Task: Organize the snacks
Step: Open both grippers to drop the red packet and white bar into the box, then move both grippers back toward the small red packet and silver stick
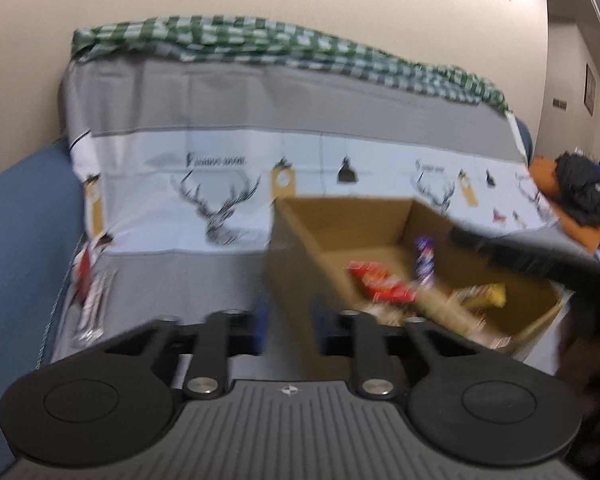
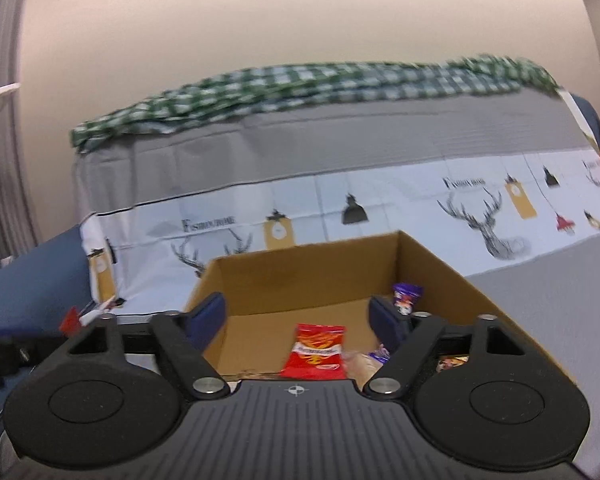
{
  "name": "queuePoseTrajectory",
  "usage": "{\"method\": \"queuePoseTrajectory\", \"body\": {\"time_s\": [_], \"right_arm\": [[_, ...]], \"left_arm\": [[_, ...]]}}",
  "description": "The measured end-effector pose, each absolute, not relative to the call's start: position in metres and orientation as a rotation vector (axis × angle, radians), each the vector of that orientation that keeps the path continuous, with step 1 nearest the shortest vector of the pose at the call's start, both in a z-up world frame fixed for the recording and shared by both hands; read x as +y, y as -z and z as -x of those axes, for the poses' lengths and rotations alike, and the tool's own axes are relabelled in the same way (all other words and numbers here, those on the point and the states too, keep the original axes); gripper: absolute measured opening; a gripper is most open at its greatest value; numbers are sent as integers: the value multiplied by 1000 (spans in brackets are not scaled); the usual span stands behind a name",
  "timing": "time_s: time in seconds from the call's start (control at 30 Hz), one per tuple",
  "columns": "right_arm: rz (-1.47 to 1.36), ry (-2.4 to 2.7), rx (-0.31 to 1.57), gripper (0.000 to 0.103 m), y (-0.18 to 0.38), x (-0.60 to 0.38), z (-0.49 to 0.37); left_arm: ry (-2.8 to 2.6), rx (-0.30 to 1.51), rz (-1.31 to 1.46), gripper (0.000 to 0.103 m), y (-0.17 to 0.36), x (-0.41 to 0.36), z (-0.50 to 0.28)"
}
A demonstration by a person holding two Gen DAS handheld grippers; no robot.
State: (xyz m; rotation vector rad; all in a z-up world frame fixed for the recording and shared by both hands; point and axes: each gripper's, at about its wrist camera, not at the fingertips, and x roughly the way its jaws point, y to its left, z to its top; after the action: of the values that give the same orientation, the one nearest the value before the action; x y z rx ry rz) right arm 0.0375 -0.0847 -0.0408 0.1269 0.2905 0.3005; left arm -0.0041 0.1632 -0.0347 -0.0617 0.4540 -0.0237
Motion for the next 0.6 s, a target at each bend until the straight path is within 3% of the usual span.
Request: {"method": "queuePoseTrajectory", "body": {"time_s": [0.03, 0.1, 0.2, 0.53, 0.6], "right_arm": [[-125, -317, 284, 62, 40, -83, -33], [-123, -359, 275, 40, 40, -79, -23], [-128, -431, 286, 28, 40, -72, -14], [-199, -707, 597, 28, 41, 15, -36], [-181, -748, 644, 28, 38, 51, -50]], "left_arm": [[33, 460, 67, 15, 44, 172, 9], [42, 474, 92, 15, 66, 187, 19], [7, 501, 182, 14, 76, 204, 18], [-254, 401, 389, 22, 80, 255, 27], [-295, 387, 428, 30, 79, 265, 30]]}}
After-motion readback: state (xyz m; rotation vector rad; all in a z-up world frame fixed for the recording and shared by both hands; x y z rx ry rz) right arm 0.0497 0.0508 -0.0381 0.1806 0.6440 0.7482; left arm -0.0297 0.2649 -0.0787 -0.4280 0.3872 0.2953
